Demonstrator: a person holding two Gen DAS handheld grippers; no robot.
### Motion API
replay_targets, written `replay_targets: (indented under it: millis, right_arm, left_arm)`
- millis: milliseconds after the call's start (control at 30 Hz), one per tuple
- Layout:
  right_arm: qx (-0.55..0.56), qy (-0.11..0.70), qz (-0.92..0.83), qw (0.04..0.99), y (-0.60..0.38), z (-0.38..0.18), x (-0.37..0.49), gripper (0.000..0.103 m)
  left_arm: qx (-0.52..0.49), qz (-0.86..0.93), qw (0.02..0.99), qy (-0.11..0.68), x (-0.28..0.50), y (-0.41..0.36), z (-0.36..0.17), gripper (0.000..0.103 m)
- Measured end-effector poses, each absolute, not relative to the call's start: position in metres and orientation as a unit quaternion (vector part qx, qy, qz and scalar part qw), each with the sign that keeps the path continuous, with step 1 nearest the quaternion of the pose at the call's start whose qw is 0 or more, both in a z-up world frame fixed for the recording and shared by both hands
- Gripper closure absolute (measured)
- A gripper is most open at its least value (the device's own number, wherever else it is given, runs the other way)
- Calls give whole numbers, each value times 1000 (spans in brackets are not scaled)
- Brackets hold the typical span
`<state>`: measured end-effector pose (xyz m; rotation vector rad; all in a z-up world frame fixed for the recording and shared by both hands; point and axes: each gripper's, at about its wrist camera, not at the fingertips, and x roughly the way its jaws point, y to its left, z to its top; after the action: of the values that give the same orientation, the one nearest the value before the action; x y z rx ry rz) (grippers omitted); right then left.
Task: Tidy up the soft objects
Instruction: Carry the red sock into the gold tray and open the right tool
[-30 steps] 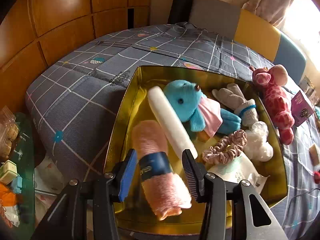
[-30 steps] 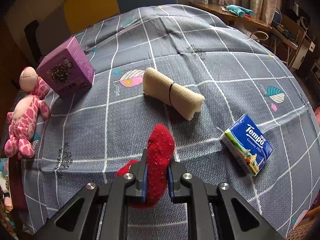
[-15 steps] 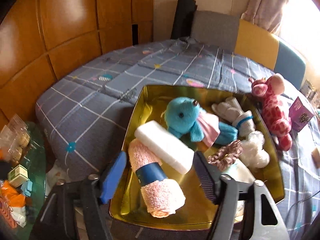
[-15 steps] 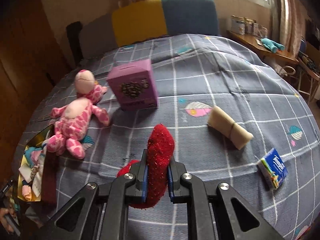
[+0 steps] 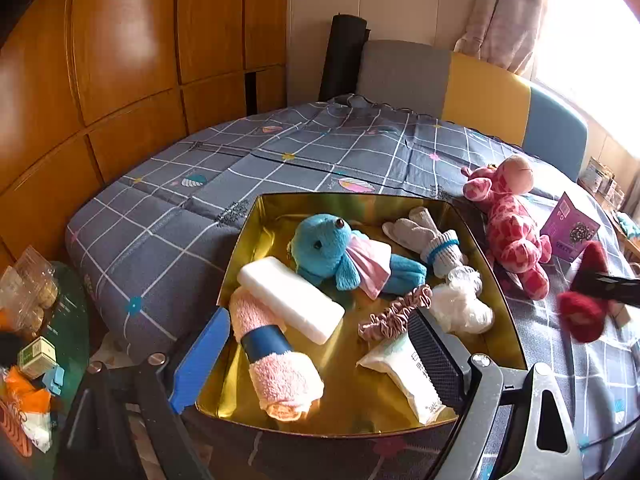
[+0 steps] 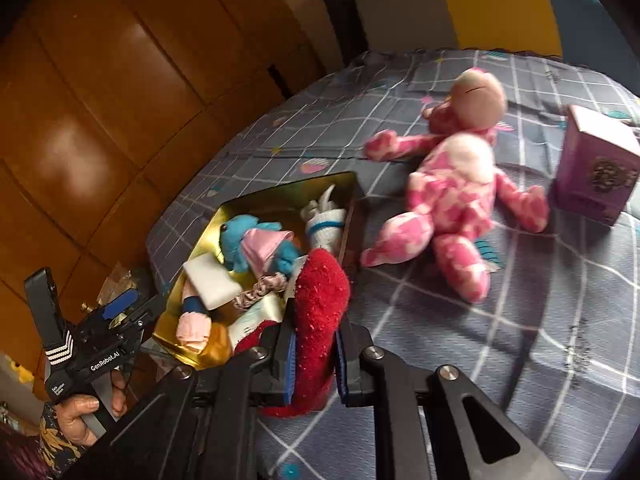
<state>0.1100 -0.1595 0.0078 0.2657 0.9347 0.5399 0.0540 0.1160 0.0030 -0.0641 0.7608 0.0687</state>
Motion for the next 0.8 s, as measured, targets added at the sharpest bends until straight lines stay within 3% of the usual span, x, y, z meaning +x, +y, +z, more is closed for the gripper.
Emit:
replay_targets:
  millis: [500,600,733,800]
  right_arm:
    - [109,492,308,807,-32,-44,160,86]
    - [101,505,287,808,-24,-56,164,80]
    - [129,510,285,801,-30,-60,160,62]
    - [137,505,285,803,-35,-57,158,60]
  left_arm:
    - [-50,38,924,378,51,128,-5,11]
    - [-54,39,922,380,51,129,-7,11]
    - [-55,39,923,380,51,130,-8,11]
    - [-54,34,923,380,50,130,-8,11]
